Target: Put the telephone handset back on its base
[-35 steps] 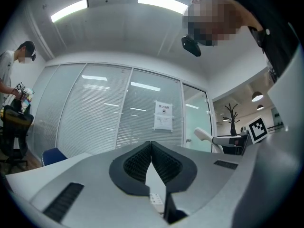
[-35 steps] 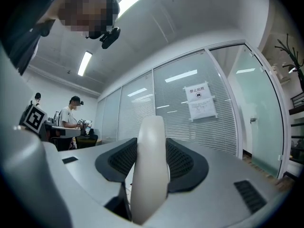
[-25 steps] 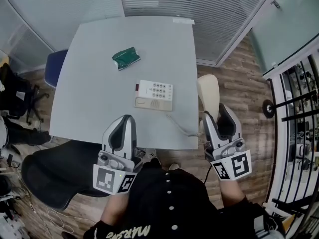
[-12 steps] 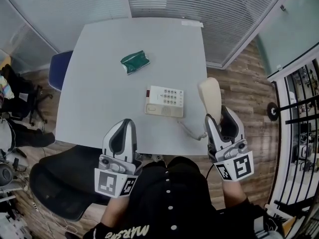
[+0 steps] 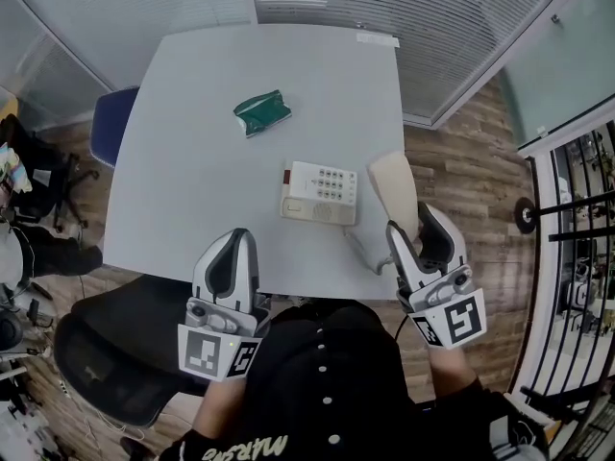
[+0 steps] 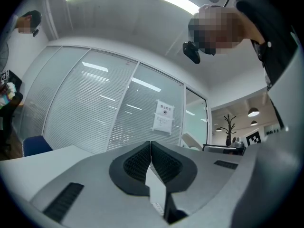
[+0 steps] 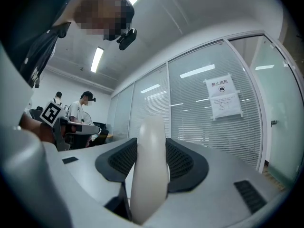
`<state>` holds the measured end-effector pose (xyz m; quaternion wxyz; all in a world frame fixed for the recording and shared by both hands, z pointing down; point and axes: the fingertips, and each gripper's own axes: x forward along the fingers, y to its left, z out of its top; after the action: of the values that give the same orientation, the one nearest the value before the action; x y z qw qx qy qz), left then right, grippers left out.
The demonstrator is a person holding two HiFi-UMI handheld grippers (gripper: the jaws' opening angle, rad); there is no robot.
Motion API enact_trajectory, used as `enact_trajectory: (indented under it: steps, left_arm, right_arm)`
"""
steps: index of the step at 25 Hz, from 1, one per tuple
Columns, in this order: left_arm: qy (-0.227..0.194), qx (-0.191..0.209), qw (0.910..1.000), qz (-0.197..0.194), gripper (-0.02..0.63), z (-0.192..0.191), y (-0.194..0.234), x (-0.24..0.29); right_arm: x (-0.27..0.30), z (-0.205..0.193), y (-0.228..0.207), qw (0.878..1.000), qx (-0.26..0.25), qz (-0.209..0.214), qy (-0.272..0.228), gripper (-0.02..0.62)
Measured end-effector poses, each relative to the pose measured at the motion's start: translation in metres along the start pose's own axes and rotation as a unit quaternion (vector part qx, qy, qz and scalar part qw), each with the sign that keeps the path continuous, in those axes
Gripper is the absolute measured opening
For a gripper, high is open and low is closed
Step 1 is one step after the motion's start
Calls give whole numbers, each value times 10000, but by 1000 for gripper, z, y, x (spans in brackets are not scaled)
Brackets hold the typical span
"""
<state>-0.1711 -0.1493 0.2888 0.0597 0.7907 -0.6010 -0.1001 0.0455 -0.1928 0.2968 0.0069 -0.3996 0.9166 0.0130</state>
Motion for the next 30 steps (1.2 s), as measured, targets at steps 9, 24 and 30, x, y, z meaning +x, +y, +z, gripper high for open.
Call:
enact_trajectory:
  steps: [9,24,30]
  left_arm:
    - [247,-8,9990,367,17,-12,4,-8]
    - [802,-126,9934,804,17,-52,17,-19]
    - [955,-179,9920,806,17,-66,17,-21]
  right_arm:
    - [18,-25,-3,9974,-132,623,337,207]
    - [55,-78,11,9874,0,1417,704,207]
    - [65,-106,17,9814,-34,1697,897,207]
